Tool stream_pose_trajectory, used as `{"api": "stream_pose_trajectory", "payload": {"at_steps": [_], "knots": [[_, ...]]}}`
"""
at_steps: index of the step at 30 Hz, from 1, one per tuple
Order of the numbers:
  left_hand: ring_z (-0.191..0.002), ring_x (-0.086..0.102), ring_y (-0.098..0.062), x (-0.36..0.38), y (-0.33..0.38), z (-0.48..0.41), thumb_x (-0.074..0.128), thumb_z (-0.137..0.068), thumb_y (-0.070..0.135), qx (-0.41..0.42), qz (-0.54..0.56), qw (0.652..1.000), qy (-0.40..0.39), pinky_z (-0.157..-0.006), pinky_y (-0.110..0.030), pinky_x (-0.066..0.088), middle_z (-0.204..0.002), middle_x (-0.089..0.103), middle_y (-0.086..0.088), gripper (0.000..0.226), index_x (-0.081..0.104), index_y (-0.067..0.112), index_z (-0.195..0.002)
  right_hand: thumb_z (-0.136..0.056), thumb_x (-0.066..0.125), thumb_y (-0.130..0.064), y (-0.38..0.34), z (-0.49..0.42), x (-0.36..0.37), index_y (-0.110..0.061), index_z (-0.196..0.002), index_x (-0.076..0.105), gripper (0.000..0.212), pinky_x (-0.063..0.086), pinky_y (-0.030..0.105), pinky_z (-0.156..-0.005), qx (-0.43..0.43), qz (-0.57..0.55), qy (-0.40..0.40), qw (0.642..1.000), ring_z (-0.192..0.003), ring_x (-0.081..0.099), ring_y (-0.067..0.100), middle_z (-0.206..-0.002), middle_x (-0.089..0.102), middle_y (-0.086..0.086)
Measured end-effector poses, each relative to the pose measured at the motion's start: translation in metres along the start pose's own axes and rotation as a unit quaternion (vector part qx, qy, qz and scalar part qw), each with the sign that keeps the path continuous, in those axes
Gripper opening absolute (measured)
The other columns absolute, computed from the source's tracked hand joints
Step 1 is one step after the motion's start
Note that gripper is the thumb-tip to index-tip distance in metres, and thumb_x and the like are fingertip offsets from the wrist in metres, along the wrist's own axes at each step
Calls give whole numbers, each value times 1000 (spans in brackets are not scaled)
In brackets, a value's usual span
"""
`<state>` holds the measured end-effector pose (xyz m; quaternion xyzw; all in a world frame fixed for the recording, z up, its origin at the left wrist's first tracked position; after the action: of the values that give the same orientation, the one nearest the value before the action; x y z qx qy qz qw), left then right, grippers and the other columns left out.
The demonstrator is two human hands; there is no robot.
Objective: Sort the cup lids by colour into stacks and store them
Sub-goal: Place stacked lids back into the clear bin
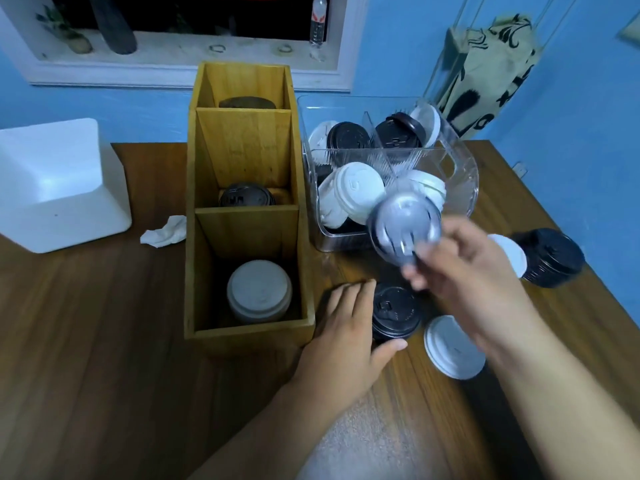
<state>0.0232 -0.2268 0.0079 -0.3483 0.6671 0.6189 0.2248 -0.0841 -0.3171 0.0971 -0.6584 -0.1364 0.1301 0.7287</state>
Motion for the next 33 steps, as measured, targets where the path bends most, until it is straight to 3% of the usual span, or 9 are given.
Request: {"api": "stream_pose_trajectory", "payload": {"at_steps": [4,6,9,13,17,20,22,25,33], "knots": [[-148,18,-10,0,-2,-1,66,-93,49,-2,-2,1000,-6,-123,-32,25,-155,30,7,85,22,19,-159,-43,99,-53,74,87,-46,0,-92,63,80,54,29,-54,137,-7,35,990,-60,64,30,-73,64,34],[-148,16,-10,0,-2,-1,64,-94,50,-4,-3,1000,-4,-123,-29,22,-156,29,7,85,20,20,-160,-31,100,-54,99,112,-57,7,-93,60,96,55,29,-50,196,-2,40,980,-63,70,35,-75,66,34],[-148,17,-11,-1,0,0,62,-92,57,-6,-1,1000,-3,-120,-29,21,-156,30,6,88,21,19,-160,-34,96,-61,108,126,-58,4,-78,60,86,57,30,-50,221,55,40,973,-67,73,36,-69,69,26],[-147,21,-14,-1,2,0,64,-92,55,-8,-2,1000,-2,-120,-31,25,-155,34,2,88,24,16,-159,-80,69,-60,98,134,-57,-1,-64,61,62,51,30,-50,230,222,22,947,-47,61,21,-56,67,17],[-148,18,-12,-1,3,1,61,-93,57,0,-8,1000,-7,-119,-27,23,-156,30,4,88,20,17,-160,-79,35,-91,79,136,-61,-27,-71,65,71,50,24,-63,108,535,-32,837,-55,59,8,-60,66,-13],[-148,17,-11,-1,3,1,61,-93,57,1,-8,1000,-9,-118,-27,22,-157,29,4,89,19,17,-160,-81,59,-74,52,133,-47,-37,-90,64,39,45,13,-72,-100,535,-43,838,-80,58,-6,-89,62,-27],[-147,19,-13,-1,3,2,61,-93,56,2,-11,1000,-6,-119,-29,24,-156,31,2,88,21,16,-160,-83,68,-64,57,133,-26,-38,-126,58,52,47,20,-93,-143,532,-107,828,-117,55,0,-130,54,-27],[-146,24,-16,-2,4,2,63,-92,55,4,-8,1000,0,-119,-35,28,-153,35,-1,88,24,13,-159,-83,63,-71,71,129,-5,-36,-137,53,65,55,29,-91,-150,570,-123,799,-127,50,6,-141,50,-22],[-147,18,-12,-3,2,1,68,-93,37,-1,11,1000,0,-122,-33,25,-155,32,1,88,16,17,-161,-74,79,-50,27,107,-21,-32,-122,66,53,41,18,-97,-204,421,-78,880,-114,57,6,-123,62,-25]]}}
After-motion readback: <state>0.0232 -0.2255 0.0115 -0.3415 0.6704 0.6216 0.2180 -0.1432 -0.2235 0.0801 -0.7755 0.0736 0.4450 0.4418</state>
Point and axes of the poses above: each hand's wrist, its own z-axis away from the middle knuckle, its own x-axis out of the palm, y = z × x, the point moved 9 cm from there along -z, towards the middle knuckle
